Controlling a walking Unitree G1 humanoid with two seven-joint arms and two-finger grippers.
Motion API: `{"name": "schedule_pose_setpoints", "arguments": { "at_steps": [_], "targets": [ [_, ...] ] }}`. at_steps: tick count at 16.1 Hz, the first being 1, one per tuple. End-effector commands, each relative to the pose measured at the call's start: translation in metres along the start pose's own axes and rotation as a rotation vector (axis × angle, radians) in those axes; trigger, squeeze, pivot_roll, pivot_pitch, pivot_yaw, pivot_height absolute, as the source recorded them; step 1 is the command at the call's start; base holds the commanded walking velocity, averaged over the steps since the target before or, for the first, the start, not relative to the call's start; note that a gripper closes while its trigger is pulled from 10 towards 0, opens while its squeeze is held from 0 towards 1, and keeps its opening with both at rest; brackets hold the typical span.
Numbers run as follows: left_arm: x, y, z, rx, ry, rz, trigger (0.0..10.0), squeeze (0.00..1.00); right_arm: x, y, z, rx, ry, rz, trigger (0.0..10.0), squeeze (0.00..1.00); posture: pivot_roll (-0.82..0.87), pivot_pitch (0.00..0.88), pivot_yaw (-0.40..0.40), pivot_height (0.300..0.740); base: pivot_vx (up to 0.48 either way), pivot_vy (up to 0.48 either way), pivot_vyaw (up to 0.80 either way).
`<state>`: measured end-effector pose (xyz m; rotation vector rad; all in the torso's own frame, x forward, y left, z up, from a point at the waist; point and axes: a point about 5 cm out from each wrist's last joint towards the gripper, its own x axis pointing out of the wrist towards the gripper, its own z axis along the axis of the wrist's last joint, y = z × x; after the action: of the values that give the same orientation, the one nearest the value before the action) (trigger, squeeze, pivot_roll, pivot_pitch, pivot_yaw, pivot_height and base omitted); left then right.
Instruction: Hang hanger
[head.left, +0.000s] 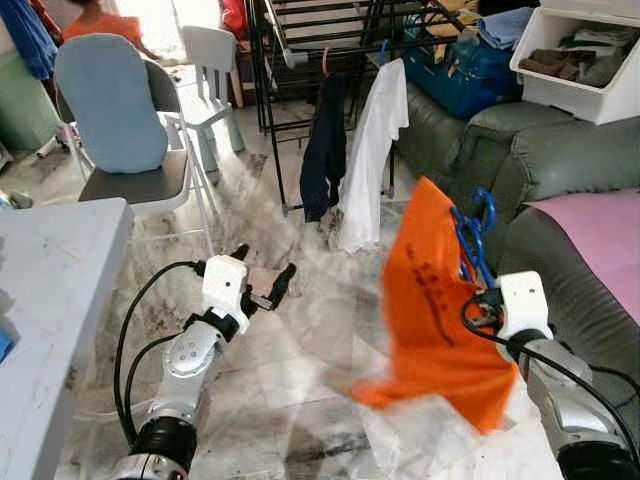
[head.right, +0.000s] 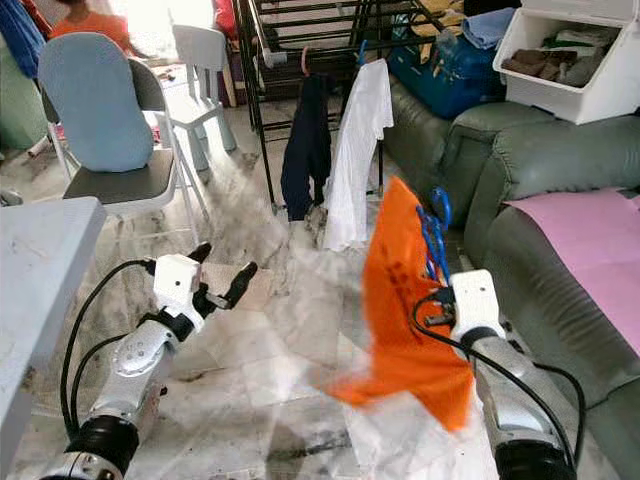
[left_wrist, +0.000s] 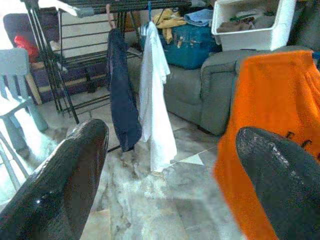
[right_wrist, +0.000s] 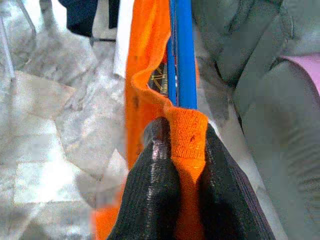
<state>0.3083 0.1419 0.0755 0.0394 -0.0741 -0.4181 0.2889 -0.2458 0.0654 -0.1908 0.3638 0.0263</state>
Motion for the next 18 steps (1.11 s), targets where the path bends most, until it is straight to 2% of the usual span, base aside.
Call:
{"name": "schedule_pose_setpoints", "arguments": {
  "at_steps": [1,2,3,4,10,18],
  "targets": [
    [-0.001,0.004,0.002,-0.015,-0.006,0.037,10.0,0.00,0.000,-0.005,0.012,-0.006,-0.044,-0.034,0.0,0.00,-0.21,0.000,0.054,0.740,0.000,0.000,0.00],
    [-0.002,0.004,0.002,-0.025,-0.007,0.051,10.0,0.00,-0.001,-0.006,0.011,-0.002,-0.043,-0.042,2.4,0.00,-0.21,0.000,0.054,0.740,0.000,0.000,0.00],
    [-0.002,0.003,0.001,-0.039,-0.006,0.064,10.0,0.00,0.000,-0.005,0.011,0.003,-0.041,-0.049,5.5,0.00,-0.22,0.000,0.049,0.740,0.000,0.000,0.00],
    [-0.001,0.001,0.002,-0.045,-0.005,0.061,10.0,0.00,0.001,-0.002,0.012,0.005,-0.039,-0.046,10.0,0.00,-0.22,0.000,0.047,0.740,0.277,0.000,0.00],
    [-0.001,-0.015,0.002,-0.072,0.027,0.045,10.0,0.00,0.000,0.001,0.013,0.015,-0.028,-0.093,10.0,0.00,-0.23,0.000,0.058,0.740,0.330,0.000,0.00],
    [0.005,-0.021,0.004,-0.064,0.058,0.036,10.0,0.00,0.003,0.000,0.014,0.043,-0.010,-0.116,10.0,0.00,-0.24,0.000,0.060,0.740,0.413,0.000,0.00]
  ]
}}
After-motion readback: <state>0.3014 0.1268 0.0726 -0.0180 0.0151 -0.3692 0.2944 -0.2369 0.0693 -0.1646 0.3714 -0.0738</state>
